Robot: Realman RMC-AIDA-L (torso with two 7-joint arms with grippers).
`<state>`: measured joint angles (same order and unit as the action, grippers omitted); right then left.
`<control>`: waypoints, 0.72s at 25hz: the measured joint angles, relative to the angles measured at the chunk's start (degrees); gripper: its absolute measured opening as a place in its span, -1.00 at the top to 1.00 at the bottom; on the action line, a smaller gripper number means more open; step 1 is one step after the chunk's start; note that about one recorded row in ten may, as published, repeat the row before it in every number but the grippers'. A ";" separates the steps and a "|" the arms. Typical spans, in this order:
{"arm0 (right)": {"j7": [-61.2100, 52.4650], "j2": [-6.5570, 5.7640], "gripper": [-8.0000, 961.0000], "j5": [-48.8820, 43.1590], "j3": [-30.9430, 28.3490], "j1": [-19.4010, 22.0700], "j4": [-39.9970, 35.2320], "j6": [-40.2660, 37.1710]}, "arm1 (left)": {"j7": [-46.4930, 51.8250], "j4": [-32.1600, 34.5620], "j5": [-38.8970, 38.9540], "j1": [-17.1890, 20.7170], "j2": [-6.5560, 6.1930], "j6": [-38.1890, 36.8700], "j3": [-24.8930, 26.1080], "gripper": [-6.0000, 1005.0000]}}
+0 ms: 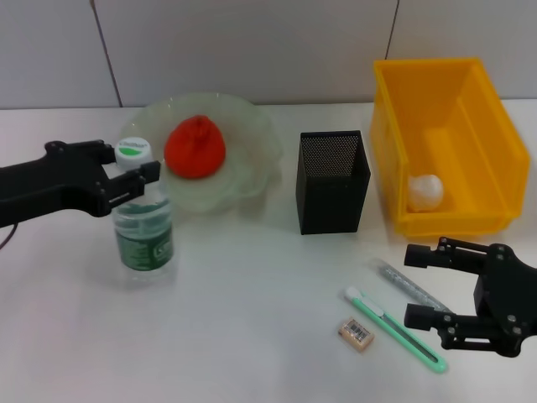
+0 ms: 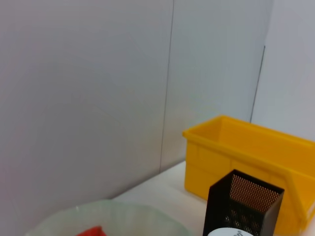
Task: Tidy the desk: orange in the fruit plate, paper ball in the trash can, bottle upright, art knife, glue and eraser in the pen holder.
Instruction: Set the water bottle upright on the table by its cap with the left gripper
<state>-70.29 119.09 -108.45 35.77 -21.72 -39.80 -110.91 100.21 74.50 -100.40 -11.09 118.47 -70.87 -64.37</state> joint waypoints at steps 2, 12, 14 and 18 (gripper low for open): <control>0.04 0.00 -0.57 0.00 0.00 -0.32 0.07 0.00 | -1.19 -0.76 0.82 0.03 0.00 -0.07 0.25 -0.03; 0.43 -0.02 -0.56 0.46 -0.01 -2.22 1.15 0.40 | -7.72 -8.05 6.67 -0.52 -0.06 0.27 4.23 -0.07; 0.44 -0.01 -0.56 0.48 0.09 -2.45 1.26 0.89 | -9.61 -10.22 7.86 -0.74 -0.07 0.29 5.64 -0.08; 0.46 0.00 -0.56 0.49 0.65 -3.08 1.89 2.42 | -11.59 -13.70 8.59 -1.70 -0.08 0.26 7.62 -0.09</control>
<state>-69.83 119.09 -107.97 36.43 -24.80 -37.91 -108.50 88.62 60.81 -91.82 -12.79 118.39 -70.61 -56.75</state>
